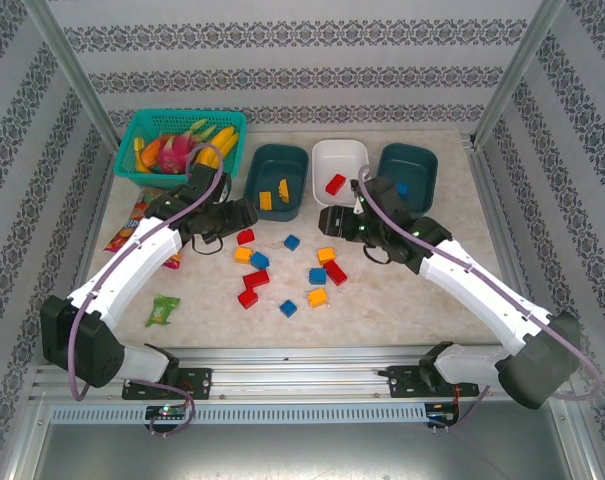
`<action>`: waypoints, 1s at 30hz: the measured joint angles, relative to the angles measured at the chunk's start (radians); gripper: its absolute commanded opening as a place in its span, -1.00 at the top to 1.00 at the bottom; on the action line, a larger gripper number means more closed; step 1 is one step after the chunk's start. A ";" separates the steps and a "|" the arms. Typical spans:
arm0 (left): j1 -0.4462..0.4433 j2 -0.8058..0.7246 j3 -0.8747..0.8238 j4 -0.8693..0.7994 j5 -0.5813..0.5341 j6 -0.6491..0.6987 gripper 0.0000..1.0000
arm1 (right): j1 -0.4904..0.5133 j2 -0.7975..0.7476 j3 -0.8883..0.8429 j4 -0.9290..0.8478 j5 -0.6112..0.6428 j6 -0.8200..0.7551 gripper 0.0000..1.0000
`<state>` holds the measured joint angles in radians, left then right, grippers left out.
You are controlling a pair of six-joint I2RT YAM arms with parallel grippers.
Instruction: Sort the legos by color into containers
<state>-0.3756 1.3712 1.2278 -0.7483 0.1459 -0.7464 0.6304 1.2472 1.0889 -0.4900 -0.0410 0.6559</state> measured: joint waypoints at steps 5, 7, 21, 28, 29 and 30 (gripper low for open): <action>0.000 -0.027 -0.050 0.000 0.018 -0.018 -0.55 | 0.022 0.063 0.002 -0.068 0.000 -0.009 -0.35; 0.000 -0.036 -0.064 0.000 0.026 -0.023 -0.55 | 0.021 0.082 0.002 -0.102 0.000 -0.017 -0.35; 0.044 0.154 -0.072 0.034 0.031 0.006 -0.56 | 0.022 0.158 0.043 -0.070 -0.126 -0.049 -0.49; 0.044 0.321 -0.008 0.060 0.018 0.040 -0.56 | 0.022 0.179 0.094 -0.007 -0.175 -0.040 -0.51; 0.044 0.336 0.002 0.064 0.014 0.044 -0.56 | 0.022 0.179 0.094 -0.002 -0.183 -0.037 -0.51; 0.044 0.348 0.011 0.069 0.010 0.049 -0.56 | 0.022 0.179 0.094 0.002 -0.189 -0.034 -0.51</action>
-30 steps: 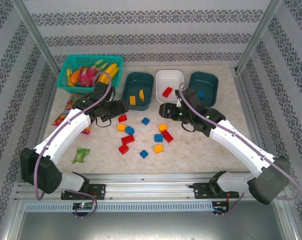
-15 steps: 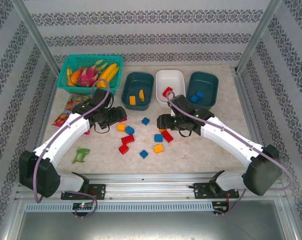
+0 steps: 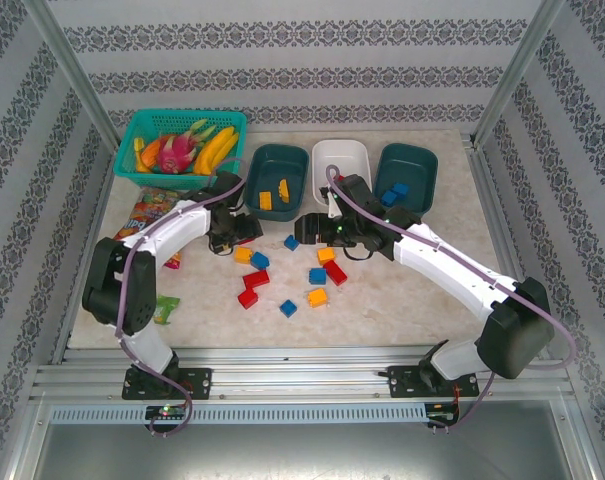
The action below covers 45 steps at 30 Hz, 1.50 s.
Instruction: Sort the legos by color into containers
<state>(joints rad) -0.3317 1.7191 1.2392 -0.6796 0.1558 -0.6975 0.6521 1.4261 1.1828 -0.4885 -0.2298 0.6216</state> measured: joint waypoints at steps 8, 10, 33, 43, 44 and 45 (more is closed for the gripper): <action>0.000 0.152 0.116 0.008 -0.039 0.053 -0.57 | -0.009 0.000 0.000 0.008 -0.026 0.006 -0.51; 0.000 0.195 0.145 0.006 -0.051 0.063 -0.56 | -0.009 0.000 0.000 0.008 -0.027 0.008 -0.51; 0.000 0.304 0.227 -0.047 -0.119 0.069 -0.22 | -0.035 -0.003 -0.014 0.015 -0.049 0.030 -0.48; -0.002 0.330 0.227 -0.058 -0.119 0.065 -0.20 | -0.035 -0.003 -0.014 0.015 -0.049 0.035 -0.48; -0.002 0.330 0.227 -0.060 -0.120 0.065 -0.18 | -0.035 -0.003 -0.014 0.016 -0.049 0.035 -0.48; -0.002 0.330 0.227 -0.061 -0.120 0.064 -0.13 | -0.035 -0.003 -0.014 0.016 -0.049 0.037 -0.47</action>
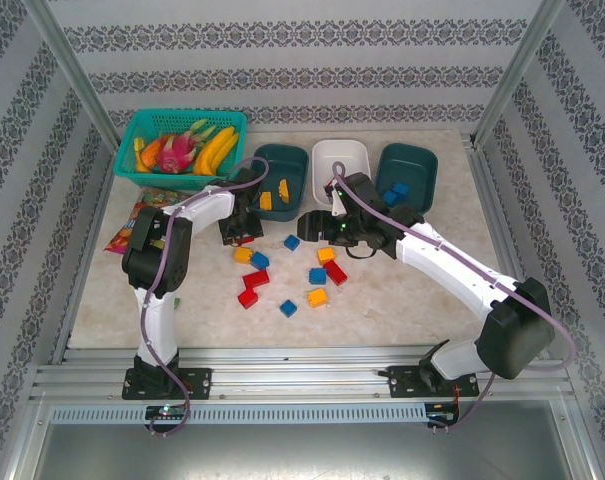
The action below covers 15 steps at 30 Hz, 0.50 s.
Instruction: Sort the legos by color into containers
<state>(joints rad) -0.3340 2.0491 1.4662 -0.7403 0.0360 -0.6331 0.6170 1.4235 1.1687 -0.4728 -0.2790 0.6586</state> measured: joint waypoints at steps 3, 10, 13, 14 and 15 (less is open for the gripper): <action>-0.001 0.000 0.000 -0.001 0.000 -0.003 0.03 | 0.000 0.000 0.000 0.003 0.000 0.001 -0.47; -0.001 0.000 0.005 -0.005 -0.008 -0.001 0.07 | 0.000 0.000 0.000 0.007 0.000 0.001 -0.47; -0.002 0.000 0.005 -0.008 -0.012 0.001 0.08 | 0.000 0.000 -0.001 0.016 -0.012 0.001 -0.46; -0.004 0.000 0.005 -0.009 -0.013 0.001 0.08 | 0.000 0.000 -0.003 0.022 -0.019 0.001 -0.47; -0.005 0.000 0.006 -0.011 -0.014 0.001 0.08 | 0.000 -0.003 -0.008 0.032 -0.029 0.001 -0.46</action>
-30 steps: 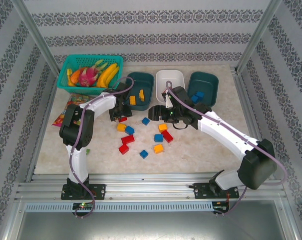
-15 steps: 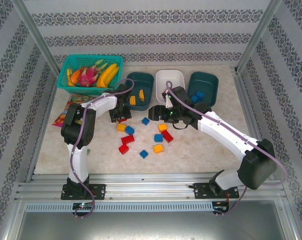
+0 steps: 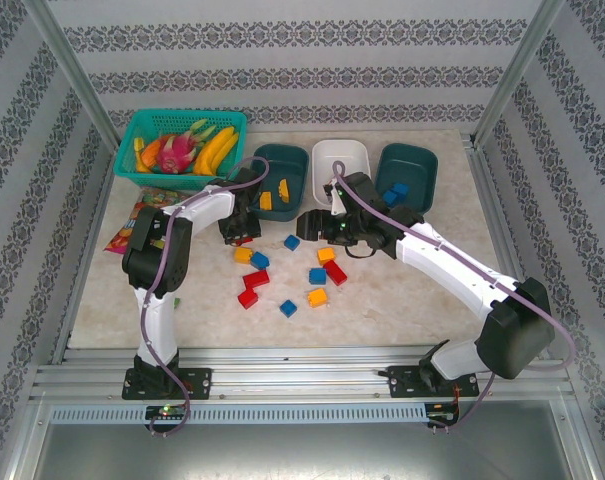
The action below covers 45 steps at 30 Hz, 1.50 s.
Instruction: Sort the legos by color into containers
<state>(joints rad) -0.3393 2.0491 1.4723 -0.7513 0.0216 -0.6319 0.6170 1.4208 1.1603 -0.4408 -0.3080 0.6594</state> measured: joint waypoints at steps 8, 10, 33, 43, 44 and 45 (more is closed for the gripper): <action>-0.015 -0.063 0.004 -0.052 0.000 0.001 0.09 | 0.001 -0.118 -0.093 0.078 -0.083 -0.025 -0.48; -0.021 -0.097 0.022 -0.074 0.002 0.001 0.09 | 0.005 -0.177 -0.127 0.102 -0.092 -0.053 -0.49; -0.184 0.289 0.864 -0.093 0.164 0.003 0.14 | -0.229 -0.229 -0.135 0.180 0.269 -0.140 -0.60; -0.237 0.483 0.982 0.002 0.232 0.008 0.13 | -0.373 -0.149 -0.105 0.151 0.283 0.027 -0.59; -0.237 0.494 0.986 0.007 0.236 0.008 0.12 | -0.373 -0.147 -0.104 0.151 0.282 0.032 -0.59; -0.238 0.504 0.990 0.012 0.239 0.008 0.12 | -0.373 -0.146 -0.104 0.148 0.282 0.038 -0.59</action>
<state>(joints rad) -0.5770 2.5530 2.4626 -0.7391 0.2604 -0.6239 0.2440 1.2743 1.0565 -0.2928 -0.0261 0.6971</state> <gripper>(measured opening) 0.491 0.793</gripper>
